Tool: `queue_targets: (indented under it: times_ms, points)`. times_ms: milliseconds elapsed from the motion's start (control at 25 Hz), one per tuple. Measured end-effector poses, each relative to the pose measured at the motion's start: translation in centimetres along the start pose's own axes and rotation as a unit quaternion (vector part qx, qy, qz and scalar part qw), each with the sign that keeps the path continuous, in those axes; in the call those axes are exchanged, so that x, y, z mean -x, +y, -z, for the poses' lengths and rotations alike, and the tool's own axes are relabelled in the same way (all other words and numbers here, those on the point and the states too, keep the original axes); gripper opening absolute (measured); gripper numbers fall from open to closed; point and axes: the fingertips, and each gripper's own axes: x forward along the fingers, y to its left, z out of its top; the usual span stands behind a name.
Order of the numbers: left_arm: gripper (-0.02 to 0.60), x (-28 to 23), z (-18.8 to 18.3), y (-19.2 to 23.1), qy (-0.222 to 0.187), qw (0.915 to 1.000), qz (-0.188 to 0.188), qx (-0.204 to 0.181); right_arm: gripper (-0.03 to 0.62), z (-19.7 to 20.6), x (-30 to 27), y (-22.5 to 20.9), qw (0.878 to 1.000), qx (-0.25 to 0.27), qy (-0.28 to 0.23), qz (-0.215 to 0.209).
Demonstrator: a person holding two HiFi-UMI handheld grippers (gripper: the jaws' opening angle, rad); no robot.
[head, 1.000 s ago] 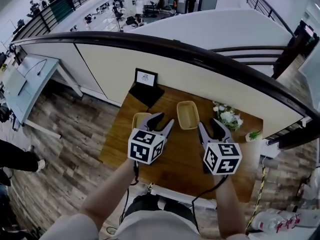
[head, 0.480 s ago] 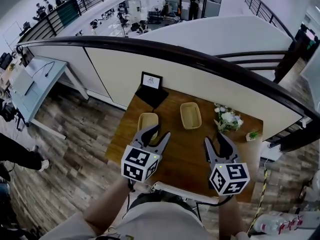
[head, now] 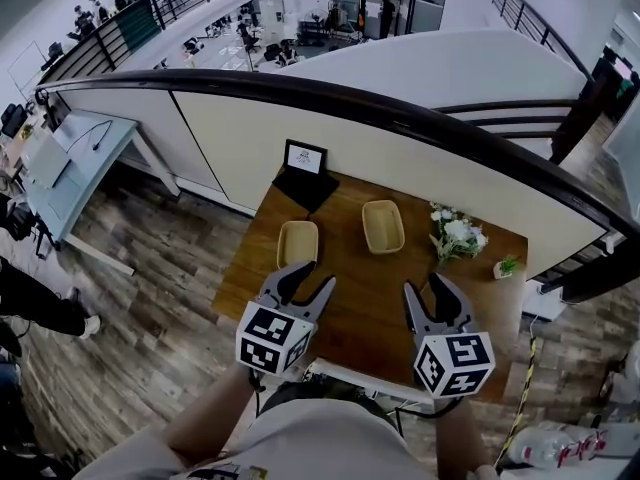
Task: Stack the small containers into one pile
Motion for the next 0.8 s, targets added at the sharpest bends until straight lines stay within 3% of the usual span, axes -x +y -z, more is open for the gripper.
queue_targets:
  times_ms: [400, 640, 800]
  points:
    - [0.16, 0.8, 0.5, 3.5, 0.011, 0.9993, -0.036, -0.001, 0.186, 1.4, -3.6, 2.0, 0.999, -0.017, 0.026, -0.026]
    - [0.156, 0.2, 1.8, 8.7, 0.003, 0.9942, -0.083, 0.068, 0.184, 3.1, -8.2, 4.0, 0.997, -0.027, 0.053, -0.054]
    - [0.158, -0.9, 3.5, 11.2, 0.02, 0.9918, -0.1, 0.078, 0.184, 4.6, -11.9, 5.6, 0.994, -0.041, 0.077, -0.072]
